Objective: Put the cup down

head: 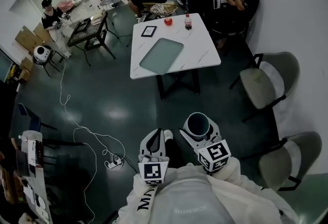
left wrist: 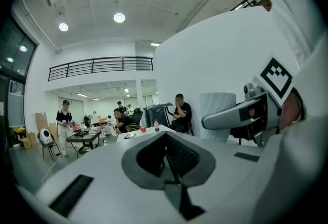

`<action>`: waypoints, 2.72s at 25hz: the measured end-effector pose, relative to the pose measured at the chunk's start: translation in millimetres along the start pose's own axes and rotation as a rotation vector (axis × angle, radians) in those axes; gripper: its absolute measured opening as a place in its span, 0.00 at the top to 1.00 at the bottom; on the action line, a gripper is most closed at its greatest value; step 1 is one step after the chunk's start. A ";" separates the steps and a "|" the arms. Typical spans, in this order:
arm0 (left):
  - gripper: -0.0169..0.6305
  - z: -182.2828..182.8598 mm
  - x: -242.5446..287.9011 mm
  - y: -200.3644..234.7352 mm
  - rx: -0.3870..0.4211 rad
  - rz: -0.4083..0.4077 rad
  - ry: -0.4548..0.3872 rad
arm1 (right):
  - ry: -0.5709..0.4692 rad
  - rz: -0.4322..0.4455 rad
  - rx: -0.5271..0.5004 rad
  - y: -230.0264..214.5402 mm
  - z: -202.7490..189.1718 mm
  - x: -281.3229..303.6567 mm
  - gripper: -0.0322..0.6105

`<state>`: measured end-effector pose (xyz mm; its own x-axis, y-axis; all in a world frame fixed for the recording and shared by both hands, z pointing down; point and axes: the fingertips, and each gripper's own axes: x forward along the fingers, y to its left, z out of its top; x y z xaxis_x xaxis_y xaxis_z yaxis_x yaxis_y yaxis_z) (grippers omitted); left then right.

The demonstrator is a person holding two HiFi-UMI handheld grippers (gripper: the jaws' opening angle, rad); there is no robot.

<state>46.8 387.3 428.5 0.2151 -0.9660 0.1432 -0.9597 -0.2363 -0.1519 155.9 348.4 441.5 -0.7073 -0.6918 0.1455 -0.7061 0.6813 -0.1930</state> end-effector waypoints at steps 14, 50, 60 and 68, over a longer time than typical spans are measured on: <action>0.96 -12.6 77.9 51.4 -0.042 -0.007 0.005 | 0.011 -0.010 -0.005 -36.1 10.7 79.0 0.36; 0.96 -24.0 330.7 260.6 -0.041 -0.158 0.041 | 0.075 -0.134 0.032 -127.8 52.5 371.1 0.37; 0.96 -36.0 343.6 281.9 -0.058 -0.190 0.049 | 0.095 -0.190 0.023 -129.2 52.0 383.2 0.36; 0.96 -29.4 352.2 286.5 -0.063 -0.192 0.033 | 0.086 -0.198 0.007 -132.7 63.9 390.2 0.36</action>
<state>-157.7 -17.5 464.2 0.3907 -0.8995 0.1955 -0.9111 -0.4082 -0.0575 -24.1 -27.3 461.9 -0.5554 -0.7886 0.2638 -0.8314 0.5323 -0.1592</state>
